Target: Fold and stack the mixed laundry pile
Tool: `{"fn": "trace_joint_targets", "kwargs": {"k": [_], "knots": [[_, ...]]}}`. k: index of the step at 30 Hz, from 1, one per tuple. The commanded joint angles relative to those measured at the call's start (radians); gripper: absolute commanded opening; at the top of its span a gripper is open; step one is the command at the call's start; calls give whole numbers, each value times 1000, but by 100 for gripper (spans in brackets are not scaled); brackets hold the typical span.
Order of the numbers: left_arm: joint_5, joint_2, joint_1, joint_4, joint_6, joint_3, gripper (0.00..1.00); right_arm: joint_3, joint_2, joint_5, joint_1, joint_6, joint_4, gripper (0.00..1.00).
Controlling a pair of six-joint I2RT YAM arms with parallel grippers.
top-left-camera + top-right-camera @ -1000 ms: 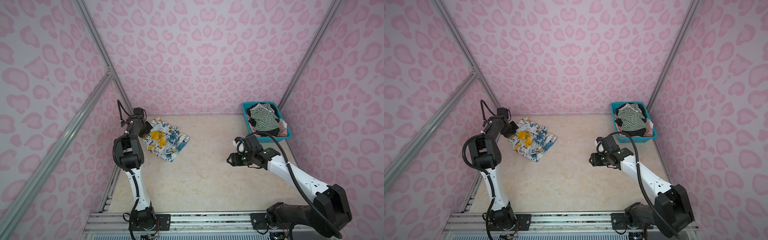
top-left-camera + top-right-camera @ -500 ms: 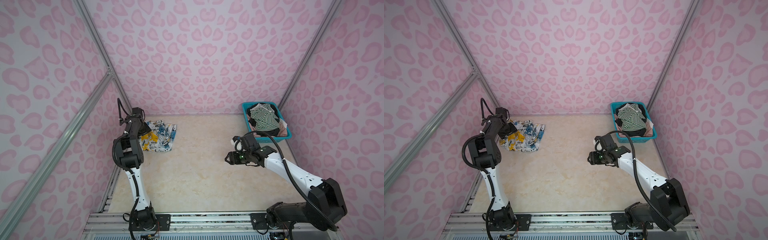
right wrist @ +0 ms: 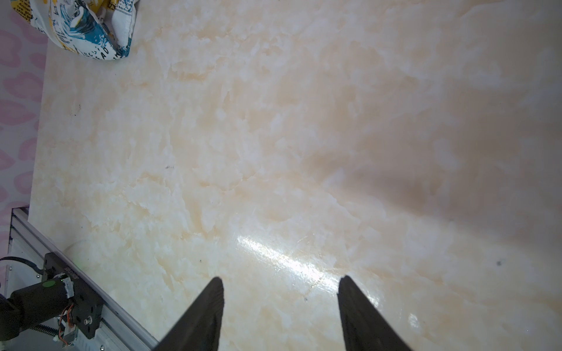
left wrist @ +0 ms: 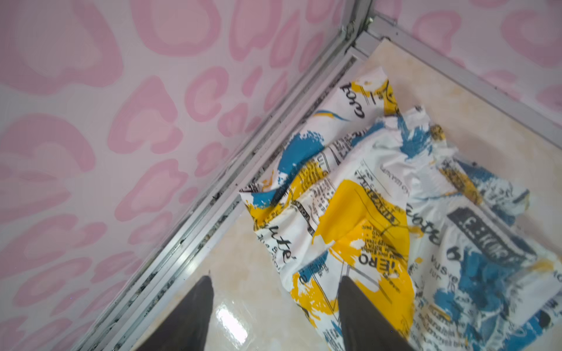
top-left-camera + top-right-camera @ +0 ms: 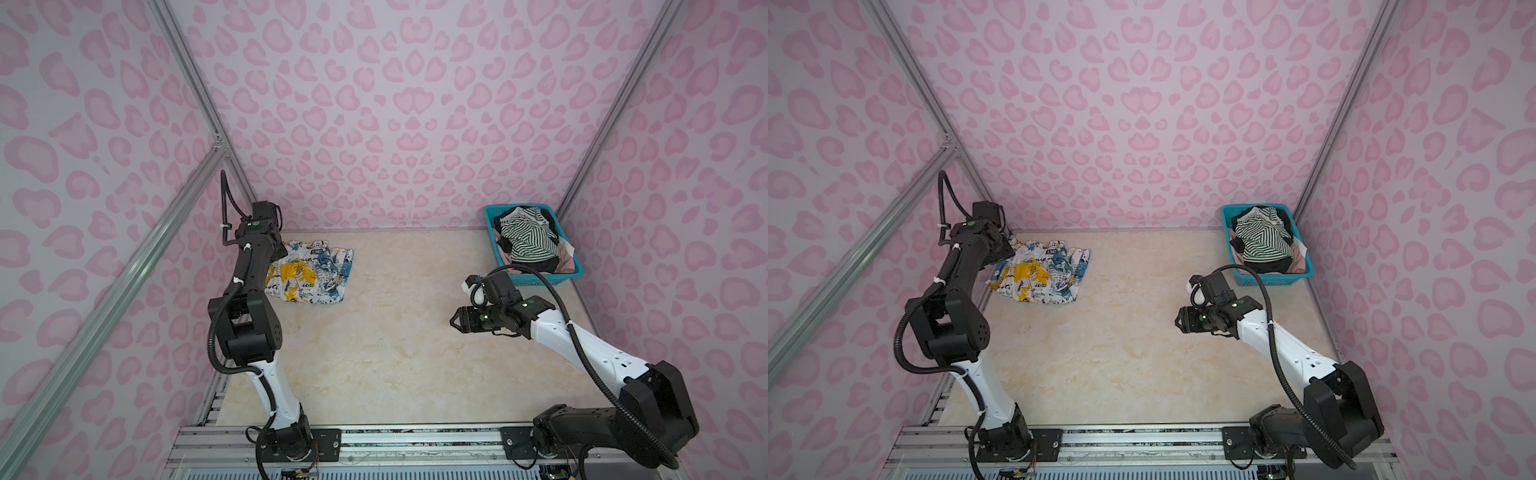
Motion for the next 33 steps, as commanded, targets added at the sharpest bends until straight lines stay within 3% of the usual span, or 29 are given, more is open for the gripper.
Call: {"fn": "trace_joint_targets", "kwargs": {"k": [1,7,12,23,33], "knots": [[171,-51,-2,20,4,-93,65,-4,3,-14,1,0,22,61],[334,-59,-14,129,-19,-266,61,6,10,-22,0,-5,19,61],[373,25,-28,151,-27,-265,59,4,-3,-13,1,-3,13,61],[424,231,-36,151,-73,-122,57,5,-55,18,-15,-19,-39,61],[436,415,-55,68,-77,146,57,13,-108,31,-45,-32,-83,61]]}}
